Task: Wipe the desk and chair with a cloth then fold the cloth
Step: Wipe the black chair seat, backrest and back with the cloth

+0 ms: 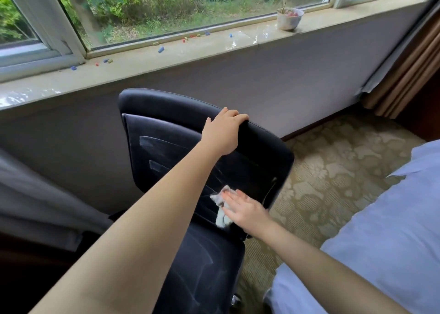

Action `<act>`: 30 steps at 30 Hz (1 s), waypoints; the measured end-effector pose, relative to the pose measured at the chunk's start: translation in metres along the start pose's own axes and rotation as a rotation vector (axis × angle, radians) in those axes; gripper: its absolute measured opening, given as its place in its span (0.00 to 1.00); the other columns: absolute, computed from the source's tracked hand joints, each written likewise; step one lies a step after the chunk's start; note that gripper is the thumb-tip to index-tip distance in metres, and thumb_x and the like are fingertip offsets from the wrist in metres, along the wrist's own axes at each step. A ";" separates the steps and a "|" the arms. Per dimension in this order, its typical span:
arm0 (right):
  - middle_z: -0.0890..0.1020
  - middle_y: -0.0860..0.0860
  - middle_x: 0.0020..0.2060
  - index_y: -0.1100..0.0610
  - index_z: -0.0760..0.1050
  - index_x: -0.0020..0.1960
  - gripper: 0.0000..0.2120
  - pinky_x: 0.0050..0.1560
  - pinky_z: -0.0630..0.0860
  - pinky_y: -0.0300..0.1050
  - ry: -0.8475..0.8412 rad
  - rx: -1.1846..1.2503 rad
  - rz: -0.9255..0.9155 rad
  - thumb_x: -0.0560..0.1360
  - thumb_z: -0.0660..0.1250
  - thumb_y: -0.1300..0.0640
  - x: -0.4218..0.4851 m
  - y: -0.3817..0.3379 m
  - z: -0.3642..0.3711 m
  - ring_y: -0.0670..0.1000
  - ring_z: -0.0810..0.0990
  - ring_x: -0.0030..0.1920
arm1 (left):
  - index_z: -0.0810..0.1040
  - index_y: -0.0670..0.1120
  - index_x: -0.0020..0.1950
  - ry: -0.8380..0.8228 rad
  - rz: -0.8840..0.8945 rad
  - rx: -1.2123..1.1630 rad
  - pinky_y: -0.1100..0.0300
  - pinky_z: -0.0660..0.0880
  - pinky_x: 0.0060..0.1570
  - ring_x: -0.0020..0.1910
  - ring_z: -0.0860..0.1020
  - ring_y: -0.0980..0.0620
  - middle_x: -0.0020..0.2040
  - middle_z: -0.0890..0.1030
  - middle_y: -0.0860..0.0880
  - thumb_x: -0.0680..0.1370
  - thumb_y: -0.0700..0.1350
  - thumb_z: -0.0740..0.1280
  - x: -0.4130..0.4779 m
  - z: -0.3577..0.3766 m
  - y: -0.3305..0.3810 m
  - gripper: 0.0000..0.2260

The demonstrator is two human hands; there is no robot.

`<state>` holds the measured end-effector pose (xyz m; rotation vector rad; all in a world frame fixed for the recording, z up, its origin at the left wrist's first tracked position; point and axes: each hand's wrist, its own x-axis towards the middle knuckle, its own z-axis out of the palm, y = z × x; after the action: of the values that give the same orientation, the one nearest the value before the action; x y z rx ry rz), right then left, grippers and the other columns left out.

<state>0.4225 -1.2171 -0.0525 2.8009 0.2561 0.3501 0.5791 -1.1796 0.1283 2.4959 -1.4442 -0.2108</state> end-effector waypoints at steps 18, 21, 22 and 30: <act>0.78 0.63 0.60 0.58 0.82 0.54 0.25 0.70 0.59 0.52 0.261 -0.011 0.236 0.81 0.45 0.60 0.008 0.069 -0.057 0.60 0.77 0.61 | 0.67 0.51 0.69 0.000 0.011 -0.019 0.39 0.65 0.62 0.68 0.61 0.48 0.65 0.69 0.51 0.75 0.33 0.59 0.000 -0.003 0.000 0.25; 0.77 0.64 0.61 0.57 0.81 0.57 0.21 0.72 0.58 0.52 0.224 -0.040 0.277 0.80 0.49 0.62 -0.006 0.051 -0.042 0.60 0.76 0.62 | 0.67 0.51 0.69 0.012 0.015 -0.030 0.38 0.62 0.64 0.70 0.60 0.47 0.66 0.69 0.50 0.75 0.33 0.59 -0.001 -0.005 0.000 0.25; 0.77 0.63 0.61 0.57 0.80 0.58 0.19 0.72 0.57 0.52 0.220 -0.061 0.289 0.80 0.51 0.63 -0.007 0.047 -0.038 0.60 0.76 0.63 | 0.67 0.51 0.69 0.015 0.017 -0.030 0.37 0.62 0.65 0.70 0.60 0.47 0.66 0.69 0.50 0.75 0.33 0.59 -0.001 -0.005 0.000 0.24; 0.77 0.61 0.62 0.55 0.79 0.59 0.19 0.67 0.62 0.54 0.225 -0.107 0.281 0.80 0.51 0.61 -0.030 0.043 -0.037 0.58 0.76 0.63 | 0.66 0.51 0.69 0.032 -0.003 -0.018 0.36 0.59 0.67 0.73 0.57 0.47 0.69 0.67 0.50 0.75 0.33 0.61 -0.005 -0.002 0.001 0.25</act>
<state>0.3900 -1.2534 -0.0105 2.6921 -0.1076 0.7228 0.5762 -1.1758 0.1309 2.4758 -1.4194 -0.1829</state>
